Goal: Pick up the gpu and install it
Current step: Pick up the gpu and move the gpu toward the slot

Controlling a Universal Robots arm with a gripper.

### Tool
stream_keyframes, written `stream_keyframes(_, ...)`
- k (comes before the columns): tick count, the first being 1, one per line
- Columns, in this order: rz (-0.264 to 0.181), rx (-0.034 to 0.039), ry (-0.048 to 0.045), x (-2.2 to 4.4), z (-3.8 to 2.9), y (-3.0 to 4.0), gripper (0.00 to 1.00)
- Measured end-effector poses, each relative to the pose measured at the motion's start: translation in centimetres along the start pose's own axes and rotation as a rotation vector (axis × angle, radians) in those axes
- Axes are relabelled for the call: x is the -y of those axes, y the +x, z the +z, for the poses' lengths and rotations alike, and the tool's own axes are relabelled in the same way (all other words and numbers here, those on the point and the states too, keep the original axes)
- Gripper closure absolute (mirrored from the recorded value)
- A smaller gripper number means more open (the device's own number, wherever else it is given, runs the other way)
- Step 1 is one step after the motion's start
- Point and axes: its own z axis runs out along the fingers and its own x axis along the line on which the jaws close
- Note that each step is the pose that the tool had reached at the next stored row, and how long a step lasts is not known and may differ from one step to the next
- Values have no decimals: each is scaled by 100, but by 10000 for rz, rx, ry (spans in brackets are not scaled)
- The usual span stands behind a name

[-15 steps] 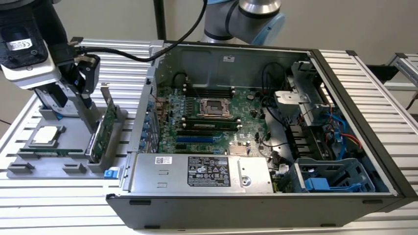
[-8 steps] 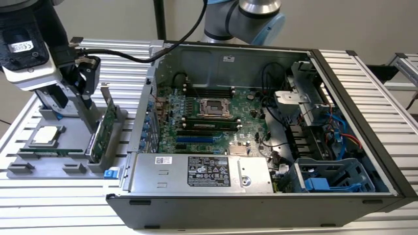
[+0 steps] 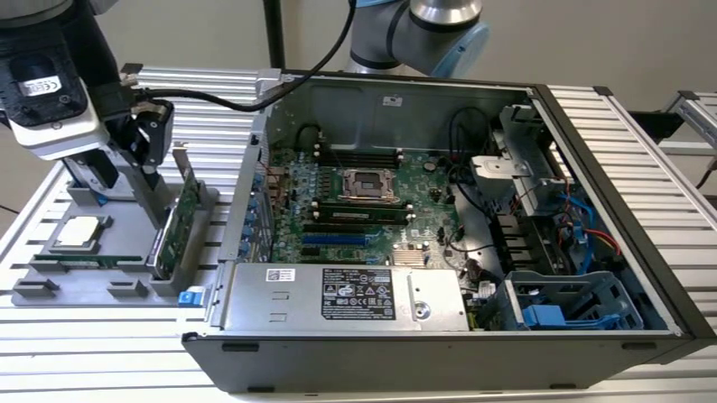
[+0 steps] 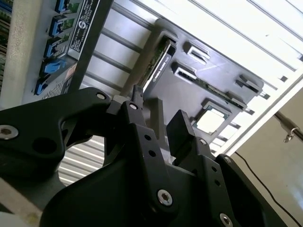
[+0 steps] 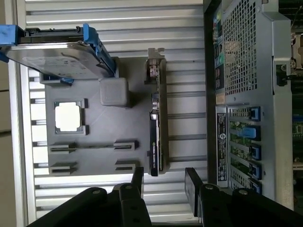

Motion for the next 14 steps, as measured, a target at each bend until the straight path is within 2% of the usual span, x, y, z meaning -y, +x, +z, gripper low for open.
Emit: stream_keyframes(14,-1,0,-1,-15,65,0,0)
